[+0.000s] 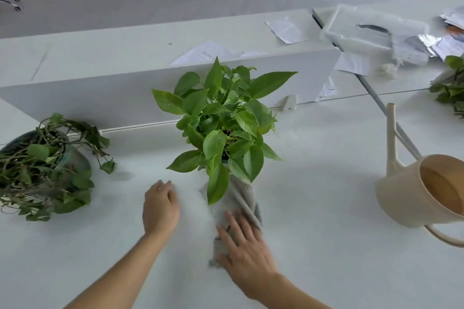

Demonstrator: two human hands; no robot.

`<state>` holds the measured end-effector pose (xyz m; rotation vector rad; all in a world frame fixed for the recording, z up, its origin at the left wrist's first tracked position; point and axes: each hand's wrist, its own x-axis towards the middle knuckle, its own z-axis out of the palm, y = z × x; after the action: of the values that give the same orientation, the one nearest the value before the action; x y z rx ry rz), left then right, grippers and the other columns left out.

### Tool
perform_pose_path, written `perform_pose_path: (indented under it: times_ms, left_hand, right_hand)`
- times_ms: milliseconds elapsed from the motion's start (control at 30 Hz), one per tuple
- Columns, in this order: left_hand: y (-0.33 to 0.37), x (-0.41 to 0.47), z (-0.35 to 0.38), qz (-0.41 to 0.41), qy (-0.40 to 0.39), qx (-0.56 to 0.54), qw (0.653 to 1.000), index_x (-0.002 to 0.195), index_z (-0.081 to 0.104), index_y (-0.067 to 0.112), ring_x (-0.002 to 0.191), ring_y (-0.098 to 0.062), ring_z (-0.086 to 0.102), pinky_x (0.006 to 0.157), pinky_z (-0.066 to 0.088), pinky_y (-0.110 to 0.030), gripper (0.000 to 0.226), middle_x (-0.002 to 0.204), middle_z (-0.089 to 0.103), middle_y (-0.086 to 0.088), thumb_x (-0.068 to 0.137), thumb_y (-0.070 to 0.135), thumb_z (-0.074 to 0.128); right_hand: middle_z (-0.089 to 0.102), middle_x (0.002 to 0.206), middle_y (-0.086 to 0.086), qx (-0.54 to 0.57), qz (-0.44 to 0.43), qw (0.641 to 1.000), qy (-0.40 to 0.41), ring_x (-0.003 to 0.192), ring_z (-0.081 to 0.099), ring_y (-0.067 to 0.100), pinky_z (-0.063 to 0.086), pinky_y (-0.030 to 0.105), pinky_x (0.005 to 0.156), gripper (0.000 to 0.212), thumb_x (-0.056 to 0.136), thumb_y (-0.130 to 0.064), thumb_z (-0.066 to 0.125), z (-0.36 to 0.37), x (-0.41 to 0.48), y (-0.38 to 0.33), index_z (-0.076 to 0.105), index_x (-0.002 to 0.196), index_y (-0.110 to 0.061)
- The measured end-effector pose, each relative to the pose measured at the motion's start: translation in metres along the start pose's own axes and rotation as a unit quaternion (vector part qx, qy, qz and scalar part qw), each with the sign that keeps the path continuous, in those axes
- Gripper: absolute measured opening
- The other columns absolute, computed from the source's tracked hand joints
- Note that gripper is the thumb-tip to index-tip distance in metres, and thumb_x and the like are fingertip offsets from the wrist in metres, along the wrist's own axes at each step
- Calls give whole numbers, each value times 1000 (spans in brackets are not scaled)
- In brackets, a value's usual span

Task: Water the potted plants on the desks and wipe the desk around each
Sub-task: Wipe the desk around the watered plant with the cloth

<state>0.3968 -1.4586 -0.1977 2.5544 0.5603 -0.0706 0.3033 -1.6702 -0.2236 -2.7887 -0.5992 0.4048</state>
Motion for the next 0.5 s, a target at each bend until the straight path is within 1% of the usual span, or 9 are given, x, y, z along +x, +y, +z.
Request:
perform_pose_path:
  times_ms: [100, 167, 233, 300, 333, 367, 433, 467, 500]
  left_hand:
    - [1, -19, 32, 109, 21, 69, 991, 119, 62, -3, 124, -48, 47, 95, 46, -56, 32, 130, 53, -28, 90, 0, 50]
    - [15, -27, 49, 112, 12, 78, 991, 122, 59, -5, 124, -52, 45, 99, 43, -59, 37, 132, 51, -32, 85, -1, 57]
    - [34, -33, 60, 84, -2, 90, 992, 127, 54, -6, 128, -53, 41, 103, 38, -61, 48, 136, 46, -34, 81, 2, 61]
    - [46, -38, 65, 57, -6, 106, 993, 133, 48, -5, 132, -51, 36, 108, 33, -60, 51, 141, 41, -34, 86, 15, 44]
    - [49, -40, 66, 46, -7, 107, 993, 136, 45, -5, 134, -49, 34, 110, 30, -59, 55, 143, 40, -33, 88, 20, 33]
    - [49, -41, 69, 47, -2, 108, 993, 138, 42, -4, 135, -48, 33, 111, 29, -58, 59, 144, 38, -32, 88, 23, 26]
    - [49, -41, 75, 50, 11, 115, 992, 141, 35, -3, 136, -48, 32, 112, 29, -58, 60, 145, 36, -31, 88, 23, 23]
    - [49, -41, 76, 49, 13, 116, 992, 142, 32, -3, 136, -48, 32, 112, 28, -58, 60, 146, 36, -31, 88, 23, 23]
    - [48, -41, 77, 51, 20, 117, 992, 142, 31, -3, 136, -48, 32, 112, 28, -57, 59, 145, 36, -31, 89, 23, 24]
  right_hand:
    - [51, 148, 13, -14, 69, 996, 63, 136, 42, 31, 14, 39, 117, 71, 85, -59, 49, -11, -30, 55, 50, 142, -17]
    - [48, 150, 15, 12, 153, 984, 86, 140, 34, 27, 9, 33, 118, 82, 86, -64, 45, -20, -45, 92, 41, 148, -10]
    - [37, 157, 18, 30, 256, 959, 116, 146, 26, 29, 10, 37, 118, 99, 83, -76, 35, -30, -48, 128, 32, 152, -5]
    - [13, 165, 18, 56, 342, 930, 121, 153, 9, 29, 2, 39, 121, 112, 79, -84, 30, -43, -38, 154, 15, 158, -6]
    - [5, 167, 16, 68, 374, 917, 119, 154, 2, 28, -2, 39, 122, 113, 81, -84, 35, -50, -28, 165, 7, 159, -7]
    - [2, 167, 16, 73, 391, 907, 139, 154, -1, 28, -3, 39, 123, 113, 83, -81, 43, -57, -15, 175, 4, 159, -5]
    - [9, 166, 18, 85, 417, 887, 180, 154, 4, 28, -1, 40, 123, 107, 88, -69, 52, -69, 16, 197, 10, 158, 0]
    - [15, 165, 18, 93, 417, 882, 200, 154, 9, 28, 3, 41, 123, 96, 92, -62, 52, -74, 31, 208, 18, 156, 0]
    - [26, 162, 19, 95, 400, 883, 226, 152, 18, 29, 10, 41, 123, 80, 97, -55, 49, -80, 45, 218, 30, 153, 0]
